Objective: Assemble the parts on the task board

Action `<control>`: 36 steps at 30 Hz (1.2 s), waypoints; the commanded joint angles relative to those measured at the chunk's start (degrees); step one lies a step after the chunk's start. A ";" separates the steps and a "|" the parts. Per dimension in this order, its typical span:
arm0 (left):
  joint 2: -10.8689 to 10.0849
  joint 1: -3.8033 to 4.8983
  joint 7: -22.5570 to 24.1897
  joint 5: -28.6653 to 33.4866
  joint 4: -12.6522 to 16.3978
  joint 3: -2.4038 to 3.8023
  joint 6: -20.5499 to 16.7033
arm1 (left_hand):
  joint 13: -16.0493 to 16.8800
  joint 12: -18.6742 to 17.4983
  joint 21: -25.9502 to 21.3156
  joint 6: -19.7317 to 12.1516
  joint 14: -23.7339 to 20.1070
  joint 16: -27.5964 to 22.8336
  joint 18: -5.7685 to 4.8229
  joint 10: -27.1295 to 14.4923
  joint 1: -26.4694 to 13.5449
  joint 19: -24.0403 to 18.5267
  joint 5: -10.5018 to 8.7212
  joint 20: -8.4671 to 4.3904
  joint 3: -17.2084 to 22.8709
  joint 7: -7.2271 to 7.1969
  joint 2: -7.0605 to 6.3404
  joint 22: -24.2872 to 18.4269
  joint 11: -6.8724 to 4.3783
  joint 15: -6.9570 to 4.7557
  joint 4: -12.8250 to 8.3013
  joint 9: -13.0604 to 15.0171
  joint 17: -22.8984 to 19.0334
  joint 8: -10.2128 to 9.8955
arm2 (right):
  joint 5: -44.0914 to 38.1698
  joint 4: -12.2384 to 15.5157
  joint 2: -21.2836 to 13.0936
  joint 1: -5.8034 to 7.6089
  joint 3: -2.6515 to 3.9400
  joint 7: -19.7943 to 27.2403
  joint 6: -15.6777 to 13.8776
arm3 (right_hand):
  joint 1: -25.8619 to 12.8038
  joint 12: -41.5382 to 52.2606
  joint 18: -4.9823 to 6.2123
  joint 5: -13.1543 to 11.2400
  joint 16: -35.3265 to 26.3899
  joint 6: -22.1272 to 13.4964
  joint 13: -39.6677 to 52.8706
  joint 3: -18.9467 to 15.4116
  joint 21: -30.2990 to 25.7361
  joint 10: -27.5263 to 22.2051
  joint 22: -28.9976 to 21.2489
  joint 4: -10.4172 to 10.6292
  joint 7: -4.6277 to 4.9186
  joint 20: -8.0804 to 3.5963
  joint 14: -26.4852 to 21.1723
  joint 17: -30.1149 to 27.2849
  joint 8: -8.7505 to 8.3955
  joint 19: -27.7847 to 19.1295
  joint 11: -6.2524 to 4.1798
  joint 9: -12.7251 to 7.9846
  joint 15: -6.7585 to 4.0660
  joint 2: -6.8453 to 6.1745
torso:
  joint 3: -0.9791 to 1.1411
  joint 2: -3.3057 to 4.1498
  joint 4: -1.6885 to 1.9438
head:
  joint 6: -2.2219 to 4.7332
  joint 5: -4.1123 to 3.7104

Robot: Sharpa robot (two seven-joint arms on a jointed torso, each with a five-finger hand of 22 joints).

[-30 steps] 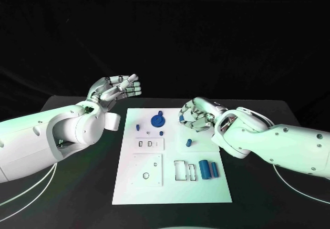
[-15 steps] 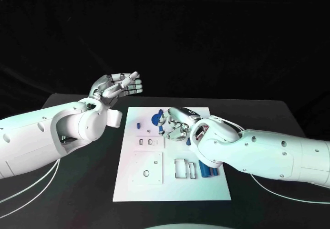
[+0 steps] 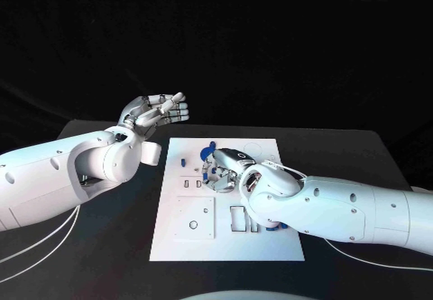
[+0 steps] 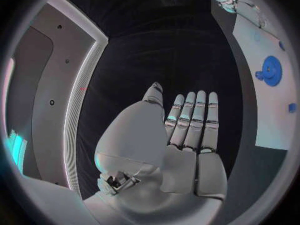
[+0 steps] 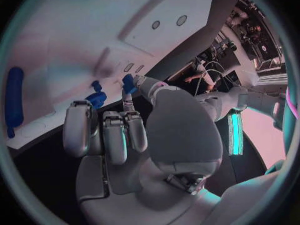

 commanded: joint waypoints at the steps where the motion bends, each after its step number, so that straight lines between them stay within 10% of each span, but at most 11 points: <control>1: 0.01 0.03 0.08 -0.03 0.18 0.04 1.20 | -0.04 -0.32 -0.31 -0.29 -0.44 -0.40 0.16 0.26 0.32 -0.55 0.18 0.02 -0.40 2.09 0.05 -0.10 0.29 -0.06 0.00 0.08 0.05 0.22 | -3.47 -0.23 0.44 -0.41 -0.01 -0.74 0.71 | -0.43 -0.16 -0.32 -0.24 0.23 1.20 8.30 0.19 -0.17 1.04 3.04 0.21 -0.73 -0.29 5.96 15.08 0.33 -0.11 -0.51 0.06 -0.55 -0.11 | 0.05 0.03 0.03 | -0.23 0.25; 36: -0.42 0.04 -0.04 -0.05 0.69 0.04 1.33 | -0.04 -0.32 -0.31 -0.29 -0.44 -0.40 0.16 0.26 0.32 -0.55 0.18 0.02 -0.40 2.09 0.05 -0.10 0.29 -0.06 0.00 0.08 0.05 0.22 | -5.47 -3.19 2.06 -2.13 -0.23 0.65 1.97 | -1.04 -0.37 -0.26 -0.55 0.23 0.98 8.05 -0.04 -0.52 0.86 2.85 -0.05 -0.78 -0.49 5.96 15.08 0.13 -0.23 -0.62 0.28 -0.71 -1.24 | -0.04 -0.06 0.02 | -0.81 0.55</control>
